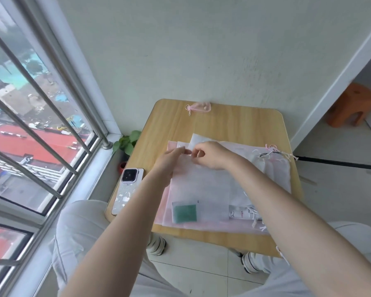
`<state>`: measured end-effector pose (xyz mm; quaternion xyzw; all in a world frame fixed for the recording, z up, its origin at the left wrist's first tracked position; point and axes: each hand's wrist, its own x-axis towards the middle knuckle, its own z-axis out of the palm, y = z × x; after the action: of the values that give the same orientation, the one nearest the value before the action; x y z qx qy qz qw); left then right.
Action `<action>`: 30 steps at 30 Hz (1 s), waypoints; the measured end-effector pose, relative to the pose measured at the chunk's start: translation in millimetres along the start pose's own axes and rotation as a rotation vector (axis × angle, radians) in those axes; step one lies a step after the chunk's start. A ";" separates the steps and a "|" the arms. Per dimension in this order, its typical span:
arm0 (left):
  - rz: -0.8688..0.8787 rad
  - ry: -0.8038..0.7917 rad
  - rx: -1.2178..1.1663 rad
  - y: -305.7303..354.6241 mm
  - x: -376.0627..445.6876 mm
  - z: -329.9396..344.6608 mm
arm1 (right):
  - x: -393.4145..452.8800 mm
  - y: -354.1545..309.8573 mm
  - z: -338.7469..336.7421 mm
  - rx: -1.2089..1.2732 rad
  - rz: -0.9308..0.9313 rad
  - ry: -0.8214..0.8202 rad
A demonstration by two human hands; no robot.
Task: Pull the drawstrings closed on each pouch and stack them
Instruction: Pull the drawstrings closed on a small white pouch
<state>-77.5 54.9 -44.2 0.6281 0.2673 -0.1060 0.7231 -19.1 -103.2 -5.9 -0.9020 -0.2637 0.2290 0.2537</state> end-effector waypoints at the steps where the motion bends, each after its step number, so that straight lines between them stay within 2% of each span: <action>1: 0.004 0.020 -0.090 -2.5 1.3 -0.7 | 0.8 0.9 3.0 0.021 0.008 0.026; 6: -0.041 -0.005 -0.676 -11.6 0.7 -8.4 | -1.4 18.1 10.9 0.058 0.115 0.149; 9: -0.061 0.006 -0.777 -17.0 4.2 -14.4 | -5.7 25.3 10.1 0.115 0.159 0.227; 12: -0.063 0.088 -0.820 -20.3 6.3 -14.8 | -11.6 26.8 5.2 0.137 0.210 0.314; 15: -0.047 0.140 -1.082 -20.7 7.4 -21.1 | -15.0 34.7 -2.3 0.159 0.299 0.390; 18: -0.031 0.143 -1.263 -22.3 8.5 -25.8 | -17.0 39.1 -1.7 0.240 0.278 0.418; 21: -0.047 0.190 -1.102 -23.0 9.2 -23.7 | -14.9 41.6 4.8 0.275 0.238 0.427; 24: -0.019 0.352 -0.656 -23.3 12.1 -30.0 | -14.2 48.4 3.3 0.175 0.304 0.494; 27: 0.005 0.452 -0.321 -25.2 13.5 -35.2 | -15.4 50.9 2.8 0.108 0.312 0.503; 30: 0.100 0.470 -0.186 -19.6 9.5 -29.0 | -14.0 43.7 -0.6 0.109 0.288 0.552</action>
<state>-86.5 81.0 -67.8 0.5788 0.4052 0.1040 0.7000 -13.6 -143.7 -26.8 -0.9433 -0.0421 0.0230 0.3285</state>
